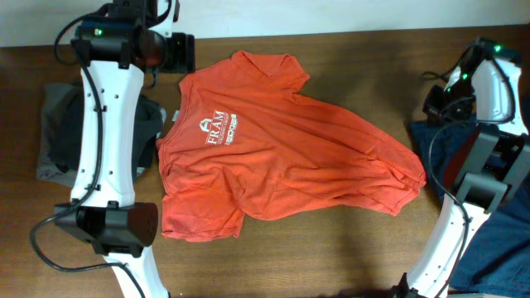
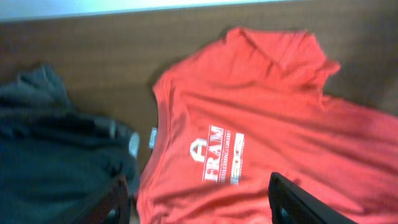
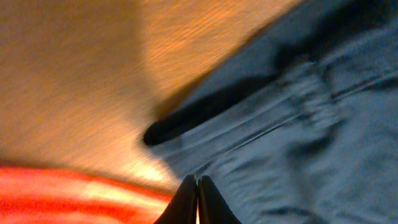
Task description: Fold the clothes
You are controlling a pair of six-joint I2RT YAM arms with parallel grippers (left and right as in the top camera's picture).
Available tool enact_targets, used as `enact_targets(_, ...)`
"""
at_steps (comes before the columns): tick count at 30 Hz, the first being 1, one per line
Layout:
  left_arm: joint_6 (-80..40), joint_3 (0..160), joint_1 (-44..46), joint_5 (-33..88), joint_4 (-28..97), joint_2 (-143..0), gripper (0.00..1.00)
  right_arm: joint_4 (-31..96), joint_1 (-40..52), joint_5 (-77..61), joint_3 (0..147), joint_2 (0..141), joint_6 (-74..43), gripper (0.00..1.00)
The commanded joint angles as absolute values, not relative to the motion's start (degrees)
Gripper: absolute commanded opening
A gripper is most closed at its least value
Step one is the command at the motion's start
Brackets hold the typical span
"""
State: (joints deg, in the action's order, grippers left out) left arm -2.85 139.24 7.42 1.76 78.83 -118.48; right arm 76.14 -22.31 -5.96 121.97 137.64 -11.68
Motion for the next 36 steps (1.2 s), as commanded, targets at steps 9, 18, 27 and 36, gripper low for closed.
enact_targets(9, -2.8, 139.2, 7.2, 2.4, 82.0, -118.6, 0.72, 72.3, -42.6, 11.7, 118.0, 137.7, -21.5, 0.07)
enact_targets(18, -2.8, 139.2, 7.2, 2.4, 82.6, -118.6, 0.73, 72.1, -47.7, -33.6, 118.0, 137.7, 6.1, 0.04)
enact_targets(27, -2.8, 139.2, 7.2, 2.4, 83.0, -118.6, 0.73, 70.7, -39.4, -18.7, 112.4, 138.1, -3.5, 0.04)
enact_targets(36, -2.8, 139.2, 7.2, 2.4, 82.8, -118.6, 0.73, 52.1, -40.2, 6.5, 107.4, 139.9, -15.8, 0.04)
